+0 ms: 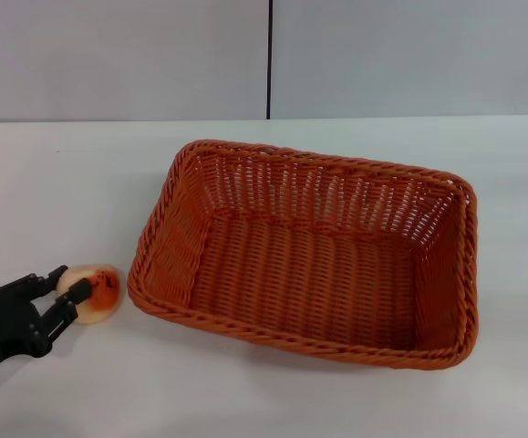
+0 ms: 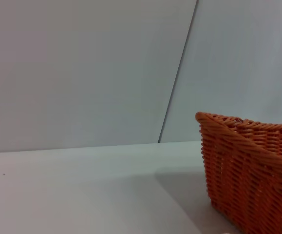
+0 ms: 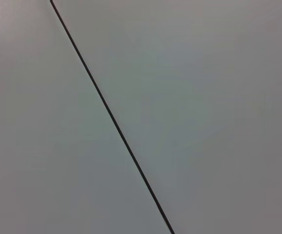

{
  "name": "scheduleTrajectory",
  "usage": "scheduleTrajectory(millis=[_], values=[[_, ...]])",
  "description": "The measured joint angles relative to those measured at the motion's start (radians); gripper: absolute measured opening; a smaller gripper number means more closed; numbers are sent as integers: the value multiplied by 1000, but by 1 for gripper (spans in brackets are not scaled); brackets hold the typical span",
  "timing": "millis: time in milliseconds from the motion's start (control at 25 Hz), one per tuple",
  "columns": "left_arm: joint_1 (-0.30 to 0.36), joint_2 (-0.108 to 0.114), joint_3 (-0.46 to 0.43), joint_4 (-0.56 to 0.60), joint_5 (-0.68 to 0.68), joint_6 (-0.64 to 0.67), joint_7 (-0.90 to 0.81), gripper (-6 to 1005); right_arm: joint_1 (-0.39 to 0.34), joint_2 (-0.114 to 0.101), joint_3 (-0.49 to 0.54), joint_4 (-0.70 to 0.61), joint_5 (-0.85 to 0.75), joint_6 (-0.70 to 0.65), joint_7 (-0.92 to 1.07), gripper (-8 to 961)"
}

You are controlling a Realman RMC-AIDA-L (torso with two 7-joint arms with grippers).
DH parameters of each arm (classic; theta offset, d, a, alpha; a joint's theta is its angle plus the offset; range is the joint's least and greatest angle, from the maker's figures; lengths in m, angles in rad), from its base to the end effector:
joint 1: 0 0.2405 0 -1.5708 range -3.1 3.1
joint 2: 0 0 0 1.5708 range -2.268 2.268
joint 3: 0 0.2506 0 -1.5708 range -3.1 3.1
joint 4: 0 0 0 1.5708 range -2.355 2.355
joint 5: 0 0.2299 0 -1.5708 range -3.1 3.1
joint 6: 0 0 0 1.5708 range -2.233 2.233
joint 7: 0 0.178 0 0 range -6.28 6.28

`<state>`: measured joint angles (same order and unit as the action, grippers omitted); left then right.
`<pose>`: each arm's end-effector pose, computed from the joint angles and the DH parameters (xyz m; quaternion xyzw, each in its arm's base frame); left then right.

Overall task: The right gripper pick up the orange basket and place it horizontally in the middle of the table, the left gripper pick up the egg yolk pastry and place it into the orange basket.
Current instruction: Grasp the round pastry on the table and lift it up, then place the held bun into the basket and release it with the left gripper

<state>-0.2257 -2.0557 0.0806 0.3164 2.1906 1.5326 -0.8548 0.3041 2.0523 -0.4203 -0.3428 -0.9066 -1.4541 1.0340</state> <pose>-0.3895 0.2355 -0.0281 -0.8492 -0.3106 -0.2727 0.3288 0.3699 0.3292 0.1330 -0.5392 0.2816 0.5451 0.5770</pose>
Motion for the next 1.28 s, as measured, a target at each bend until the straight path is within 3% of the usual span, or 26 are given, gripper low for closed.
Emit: scheduleTrajectory(millis=[480, 600, 720, 760, 800, 920, 1080, 1160, 1240, 1280], values=[[-1, 0, -15, -1, -6, 12, -2, 219, 8, 0, -8, 6, 0, 2, -2, 477], [3, 5, -169, -2, -88, 89, -35, 160, 8, 0, -8, 6, 1, 2, -2, 477], [3, 5, -169, -2, -88, 89, -35, 134, 9, 1, -8, 6, 1, 3, -2, 477], [-14, 2, -255, -17, -177, 159, -77, 126, 9, 2, -8, 6, 1, 3, -2, 477], [-36, 2, -257, -42, -194, 189, -85, 117, 9, 3, -8, 7, 2, 3, -2, 477], [-44, 2, -257, -52, -197, 199, -87, 96, 10, 7, -8, 10, 2, 3, -2, 477], [-141, 0, -222, -162, -190, 253, -88, 74, 11, 9, -9, 23, 2, 3, -2, 477], [-196, -5, -146, -214, -188, 237, -80, 71, 11, 8, -9, 35, 2, 3, -2, 477], [-209, -7, -123, -220, -188, 231, -77, 68, 12, 7, -9, 39, 2, 3, -2, 477], [-247, -11, -44, -226, -188, 212, -67, 66, 12, 7, -9, 40, 2, 3, -2, 477]])
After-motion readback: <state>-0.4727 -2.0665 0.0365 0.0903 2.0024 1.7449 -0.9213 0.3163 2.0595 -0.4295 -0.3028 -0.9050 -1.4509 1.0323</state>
